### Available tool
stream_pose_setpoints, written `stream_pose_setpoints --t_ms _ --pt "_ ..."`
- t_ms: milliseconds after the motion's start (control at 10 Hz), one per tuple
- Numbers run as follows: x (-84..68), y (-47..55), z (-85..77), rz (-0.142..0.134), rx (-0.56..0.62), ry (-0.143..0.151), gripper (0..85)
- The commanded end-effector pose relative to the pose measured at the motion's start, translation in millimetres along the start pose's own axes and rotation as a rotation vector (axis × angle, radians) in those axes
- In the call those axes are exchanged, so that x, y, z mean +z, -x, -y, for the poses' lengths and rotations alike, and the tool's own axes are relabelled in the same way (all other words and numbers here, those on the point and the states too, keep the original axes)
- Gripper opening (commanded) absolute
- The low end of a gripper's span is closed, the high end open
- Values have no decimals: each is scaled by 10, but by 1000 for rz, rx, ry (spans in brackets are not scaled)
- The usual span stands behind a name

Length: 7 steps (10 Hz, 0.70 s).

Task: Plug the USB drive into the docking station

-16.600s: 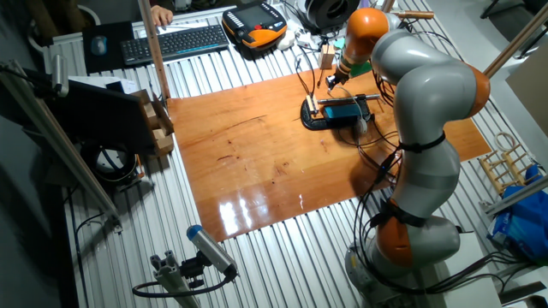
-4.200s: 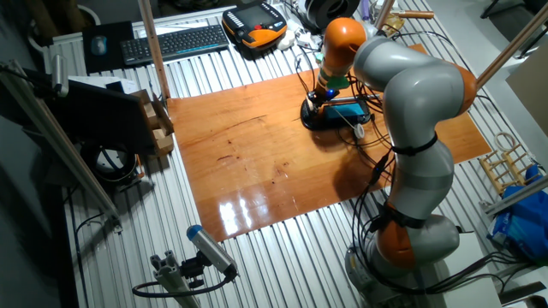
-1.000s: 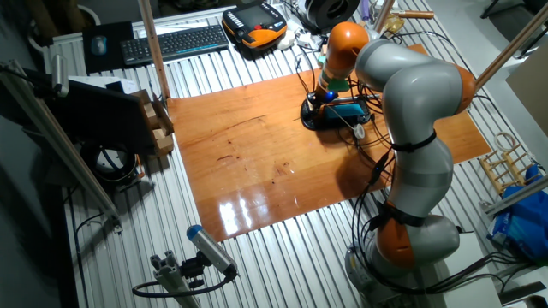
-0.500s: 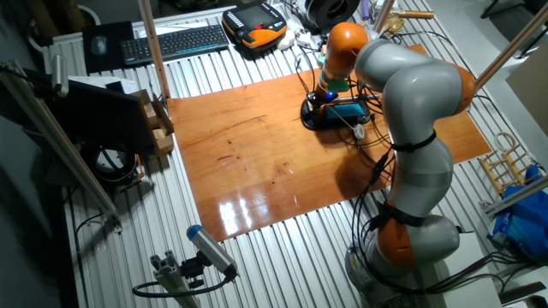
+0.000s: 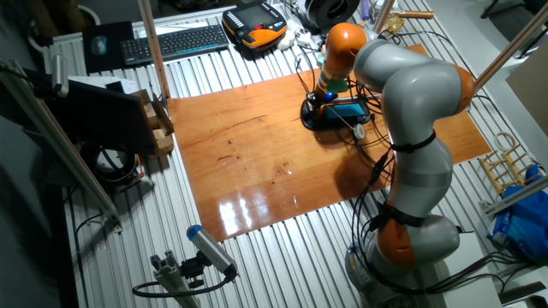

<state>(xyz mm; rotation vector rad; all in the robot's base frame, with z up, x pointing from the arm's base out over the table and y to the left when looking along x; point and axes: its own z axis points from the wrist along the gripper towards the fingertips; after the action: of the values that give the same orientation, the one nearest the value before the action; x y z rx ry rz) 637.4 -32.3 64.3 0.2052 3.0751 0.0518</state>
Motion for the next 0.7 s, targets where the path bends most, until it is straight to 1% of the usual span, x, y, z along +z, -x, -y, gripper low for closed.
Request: stream_pose_setpoints --t_ms 0,600 --pt "-4 4 2 0 4 0 0" --pt "0 7 -9 3 11 -6 0"
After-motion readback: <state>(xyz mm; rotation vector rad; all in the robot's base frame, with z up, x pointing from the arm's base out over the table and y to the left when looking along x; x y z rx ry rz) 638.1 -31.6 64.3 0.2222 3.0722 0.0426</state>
